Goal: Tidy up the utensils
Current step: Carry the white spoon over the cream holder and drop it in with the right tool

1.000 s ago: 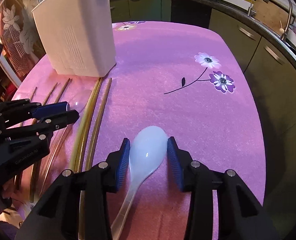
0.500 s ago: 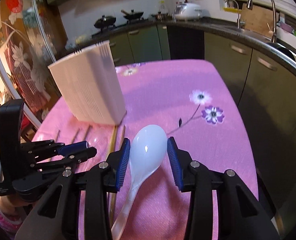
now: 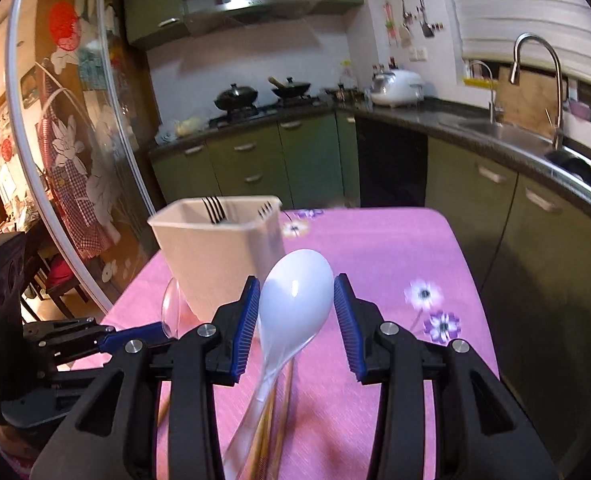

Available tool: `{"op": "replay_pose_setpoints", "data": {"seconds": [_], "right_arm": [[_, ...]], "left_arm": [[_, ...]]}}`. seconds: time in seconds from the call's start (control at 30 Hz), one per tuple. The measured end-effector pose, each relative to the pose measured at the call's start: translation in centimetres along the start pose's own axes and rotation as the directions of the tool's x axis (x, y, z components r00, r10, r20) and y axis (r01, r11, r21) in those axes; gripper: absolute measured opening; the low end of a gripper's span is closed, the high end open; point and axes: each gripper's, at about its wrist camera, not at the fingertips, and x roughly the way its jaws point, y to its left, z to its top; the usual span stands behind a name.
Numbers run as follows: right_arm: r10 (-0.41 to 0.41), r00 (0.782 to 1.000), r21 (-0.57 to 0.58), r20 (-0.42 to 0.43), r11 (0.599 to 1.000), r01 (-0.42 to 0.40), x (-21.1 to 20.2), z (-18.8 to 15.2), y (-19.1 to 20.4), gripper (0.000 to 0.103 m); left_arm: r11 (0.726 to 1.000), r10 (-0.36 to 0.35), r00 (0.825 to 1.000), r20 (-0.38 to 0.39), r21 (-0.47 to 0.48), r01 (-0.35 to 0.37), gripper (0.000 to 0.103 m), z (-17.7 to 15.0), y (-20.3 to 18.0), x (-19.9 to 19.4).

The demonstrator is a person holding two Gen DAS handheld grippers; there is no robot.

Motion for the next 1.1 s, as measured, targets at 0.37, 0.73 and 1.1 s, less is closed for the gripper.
{"op": "replay_pose_setpoints", "data": {"seconds": [0.37, 0.73, 1.1], "right_arm": [[0.000, 0.994, -0.045, 0.106, 0.999, 0.005, -1.8, 4.5, 1.9, 0.039], [0.022, 0.988, -0.085, 0.150, 0.996, -0.010, -1.7, 7.7, 4.0, 0.039], [-0.029, 0.946, -0.075, 0.324, 0.996, 0.056, 2.1, 12.0, 4.9, 0.039]], "left_arm": [[1.000, -0.003, 0.997, 0.075, 0.011, 0.002, 0.019, 1.7, 0.5, -3.3], [1.000, -0.007, 1.000, 0.015, -0.028, 0.007, 0.019, 2.0, 2.7, -2.6], [0.991, 0.102, 0.995, -0.002, -0.089, -0.101, 0.019, 0.3, 6.2, -2.2]]}}
